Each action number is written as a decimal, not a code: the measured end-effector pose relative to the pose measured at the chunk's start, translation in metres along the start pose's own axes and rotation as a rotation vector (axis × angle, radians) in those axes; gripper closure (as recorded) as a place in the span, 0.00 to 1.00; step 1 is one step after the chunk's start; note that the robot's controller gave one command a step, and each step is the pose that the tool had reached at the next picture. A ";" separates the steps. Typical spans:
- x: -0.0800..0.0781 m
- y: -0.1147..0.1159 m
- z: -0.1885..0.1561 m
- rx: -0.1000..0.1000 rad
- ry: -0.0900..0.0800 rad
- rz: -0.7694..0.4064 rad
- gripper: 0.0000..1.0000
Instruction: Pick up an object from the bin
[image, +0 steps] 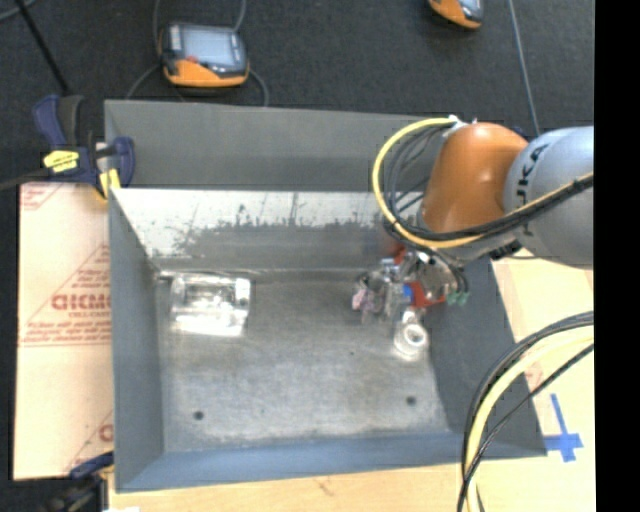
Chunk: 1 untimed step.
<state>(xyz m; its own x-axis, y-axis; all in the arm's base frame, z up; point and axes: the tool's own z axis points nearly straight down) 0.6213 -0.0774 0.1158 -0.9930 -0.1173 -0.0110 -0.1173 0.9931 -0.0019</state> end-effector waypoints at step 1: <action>-0.002 -0.001 -0.031 0.000 0.001 0.002 1.00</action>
Offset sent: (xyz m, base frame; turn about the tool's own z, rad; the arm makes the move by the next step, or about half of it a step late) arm -0.0001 0.0000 0.0276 0.0000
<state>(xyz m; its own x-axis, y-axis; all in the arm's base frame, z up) 0.6234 -0.0781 0.1467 -0.9933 -0.1148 -0.0097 -0.1148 0.9934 -0.0020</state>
